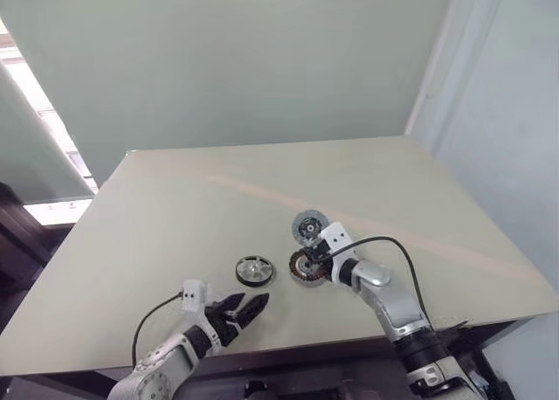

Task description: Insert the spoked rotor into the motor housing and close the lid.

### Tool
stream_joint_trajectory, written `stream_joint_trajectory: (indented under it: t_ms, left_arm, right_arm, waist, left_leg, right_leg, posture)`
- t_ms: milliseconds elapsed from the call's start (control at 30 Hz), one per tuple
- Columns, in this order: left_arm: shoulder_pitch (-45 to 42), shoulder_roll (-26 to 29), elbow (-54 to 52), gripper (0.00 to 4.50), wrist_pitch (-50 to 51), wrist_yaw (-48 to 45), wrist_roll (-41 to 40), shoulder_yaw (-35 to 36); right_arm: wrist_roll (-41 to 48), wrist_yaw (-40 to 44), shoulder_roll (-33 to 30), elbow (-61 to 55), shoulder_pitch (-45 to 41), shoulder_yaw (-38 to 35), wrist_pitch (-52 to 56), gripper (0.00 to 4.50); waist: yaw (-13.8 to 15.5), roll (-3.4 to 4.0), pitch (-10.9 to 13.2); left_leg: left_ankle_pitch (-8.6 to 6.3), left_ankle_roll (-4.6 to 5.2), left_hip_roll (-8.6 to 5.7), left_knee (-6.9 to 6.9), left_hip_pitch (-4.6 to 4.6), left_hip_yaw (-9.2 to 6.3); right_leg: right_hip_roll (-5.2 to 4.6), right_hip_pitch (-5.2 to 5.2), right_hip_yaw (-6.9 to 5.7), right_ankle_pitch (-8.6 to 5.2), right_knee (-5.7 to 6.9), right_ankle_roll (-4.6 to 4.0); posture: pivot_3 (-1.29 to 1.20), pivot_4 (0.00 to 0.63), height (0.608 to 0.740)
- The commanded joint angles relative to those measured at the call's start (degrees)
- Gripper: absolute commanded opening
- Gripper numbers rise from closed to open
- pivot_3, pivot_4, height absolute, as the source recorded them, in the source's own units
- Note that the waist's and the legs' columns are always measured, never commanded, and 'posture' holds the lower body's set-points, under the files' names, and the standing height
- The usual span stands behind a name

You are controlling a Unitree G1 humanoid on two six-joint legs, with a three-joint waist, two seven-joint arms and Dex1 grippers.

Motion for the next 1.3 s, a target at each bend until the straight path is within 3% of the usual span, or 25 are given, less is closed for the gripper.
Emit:
stream_joint_trajectory:
  t_ms: [33, 333, 667, 767, 1100, 1300]
  left_arm:
    - [-1.1, -2.6, -0.1, 4.50, 1.3, 3.0, -4.0, 3.2]
    - [-9.3, -7.7, 9.6, 4.50, 0.6, 10.8, -2.7, 6.1]
    - [-15.4, -10.8, 17.2, 4.50, -0.3, 13.5, -1.2, 6.2]
    - [-16.6, -11.5, 18.4, 3.84, 0.3, 14.8, -1.5, 6.8]
    - [-16.1, -12.2, 18.6, 0.43, 2.5, 16.0, -2.7, 7.8]
    - [-15.5, -13.3, 16.9, 0.31, 4.4, 13.7, -9.1, 10.6]
  right_arm:
    - [0.6, 0.5, -0.7, -5.5, 0.4, 0.3, 0.2, 0.04]
    - [0.6, 1.1, -2.7, -11.6, 3.3, 1.5, 1.6, 0.04]
    - [0.9, 0.4, -4.4, -16.0, 7.0, 1.5, 3.5, 0.04]
    - [0.9, 0.1, -4.8, -16.8, 7.6, 1.2, 4.0, 0.00]
    - [1.2, -0.7, -5.5, -17.5, 7.7, 0.4, 4.4, 0.00]
    - [1.0, -0.6, -5.7, -17.0, 7.5, 0.4, 3.5, 0.00]
  waist:
    - [0.0, 0.00, 0.0]
    - [0.1, -0.04, 0.0]
    - [0.2, -0.04, 0.0]
    - [0.2, -0.05, 0.0]
    - [0.1, -0.09, 0.0]
    - [0.0, -0.10, 0.0]
  left_leg:
    - [0.00, 0.00, 0.00, -0.01, 0.00, 0.00]
    - [0.01, -0.01, -0.03, 0.02, 0.01, -0.01]
    - [0.03, -0.04, -0.10, 0.04, 0.07, -0.04]
    - [0.05, -0.05, -0.10, 0.09, 0.09, -0.04]
    - [0.03, -0.04, -0.14, -0.01, 0.03, -0.07]
    - [0.03, -0.05, -0.09, 0.01, 0.10, -0.03]
  right_leg:
    - [0.00, -0.01, 0.00, 0.00, 0.00, 0.00]
    - [0.01, 0.04, -0.03, 0.00, -0.02, 0.00]
    - [-0.03, 0.14, -0.01, 0.00, -0.03, 0.00]
    - [-0.03, 0.18, -0.01, 0.00, -0.03, 0.01]
    - [-0.05, 0.12, 0.00, 0.00, -0.07, 0.02]
    - [-0.02, 0.13, 0.00, -0.01, -0.05, 0.01]
  posture:
    - [0.00, 0.000, 0.740]
    - [0.00, 0.000, 0.740]
    - [0.00, 0.000, 0.740]
    - [0.00, 0.000, 0.740]
    - [0.00, 0.000, 0.740]
    - [0.00, 0.000, 0.740]
